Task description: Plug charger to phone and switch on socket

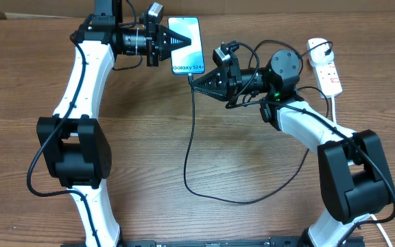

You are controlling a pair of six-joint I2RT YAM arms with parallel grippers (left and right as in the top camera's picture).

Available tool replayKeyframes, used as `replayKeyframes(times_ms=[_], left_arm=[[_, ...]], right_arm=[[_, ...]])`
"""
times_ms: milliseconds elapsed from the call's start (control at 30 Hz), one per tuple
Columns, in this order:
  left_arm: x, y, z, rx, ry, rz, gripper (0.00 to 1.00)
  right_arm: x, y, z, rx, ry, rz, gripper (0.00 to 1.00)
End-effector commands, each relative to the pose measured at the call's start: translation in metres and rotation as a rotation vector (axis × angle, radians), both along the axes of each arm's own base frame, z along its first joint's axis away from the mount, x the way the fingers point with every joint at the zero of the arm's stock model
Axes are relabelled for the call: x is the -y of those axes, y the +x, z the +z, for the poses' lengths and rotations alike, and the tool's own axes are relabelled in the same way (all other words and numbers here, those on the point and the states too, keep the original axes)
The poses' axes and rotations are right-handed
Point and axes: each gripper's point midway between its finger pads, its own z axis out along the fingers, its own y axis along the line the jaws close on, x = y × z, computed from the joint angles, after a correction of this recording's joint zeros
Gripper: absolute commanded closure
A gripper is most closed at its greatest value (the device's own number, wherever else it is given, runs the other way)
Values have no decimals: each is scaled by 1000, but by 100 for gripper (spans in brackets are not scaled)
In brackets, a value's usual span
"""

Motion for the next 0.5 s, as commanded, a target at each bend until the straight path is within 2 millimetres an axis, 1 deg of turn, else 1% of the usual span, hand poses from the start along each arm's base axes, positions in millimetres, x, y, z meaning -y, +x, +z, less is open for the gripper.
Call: replayKeyframes(times_ms=[0, 467], left_arm=[[-1, -4, 11, 8, -47, -29, 96], [-1, -4, 11, -2, -47, -27, 96]], right_arm=[[-1, 3, 6, 13, 8, -13, 96], [-3, 0, 5, 5, 4, -2, 96]])
